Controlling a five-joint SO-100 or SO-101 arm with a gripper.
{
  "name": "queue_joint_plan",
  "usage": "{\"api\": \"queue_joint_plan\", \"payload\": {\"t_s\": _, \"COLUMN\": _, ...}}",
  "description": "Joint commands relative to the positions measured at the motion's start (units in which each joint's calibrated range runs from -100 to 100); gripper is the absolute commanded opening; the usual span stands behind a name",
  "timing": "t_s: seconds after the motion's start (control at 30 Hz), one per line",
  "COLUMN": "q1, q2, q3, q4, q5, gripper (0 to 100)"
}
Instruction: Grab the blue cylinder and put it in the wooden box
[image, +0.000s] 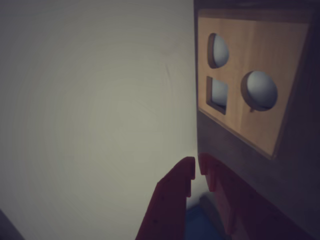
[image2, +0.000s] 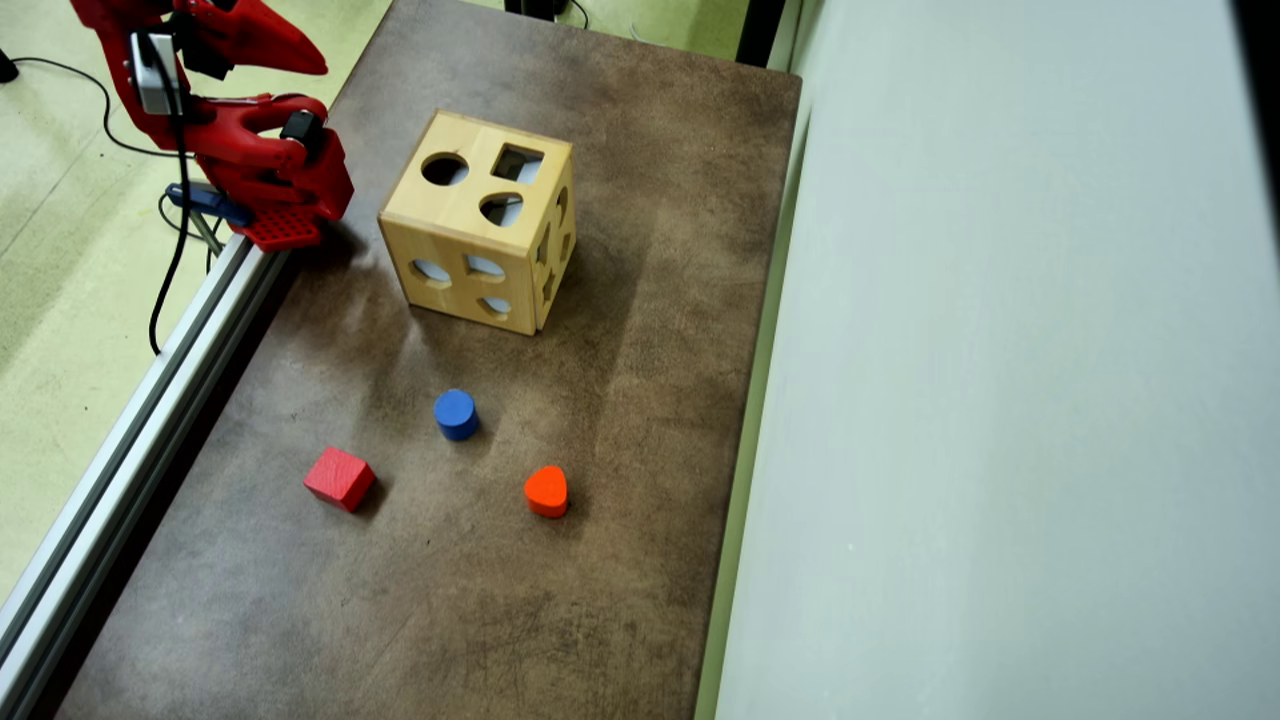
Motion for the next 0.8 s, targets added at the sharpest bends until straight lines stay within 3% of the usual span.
{"api": "queue_joint_plan", "payload": {"t_s": 0.0, "q1": 2.47, "q2": 5.81, "q3": 0.19, "q4": -6.39, "q5": 0.59, "gripper": 2}}
{"api": "queue_joint_plan", "payload": {"t_s": 0.33, "q1": 23.12, "q2": 24.92, "q3": 0.10, "q4": -13.79, "q5": 5.08, "gripper": 2}}
{"api": "queue_joint_plan", "payload": {"t_s": 0.77, "q1": 24.69, "q2": 48.27, "q3": -0.97, "q4": -13.95, "q5": 4.98, "gripper": 2}}
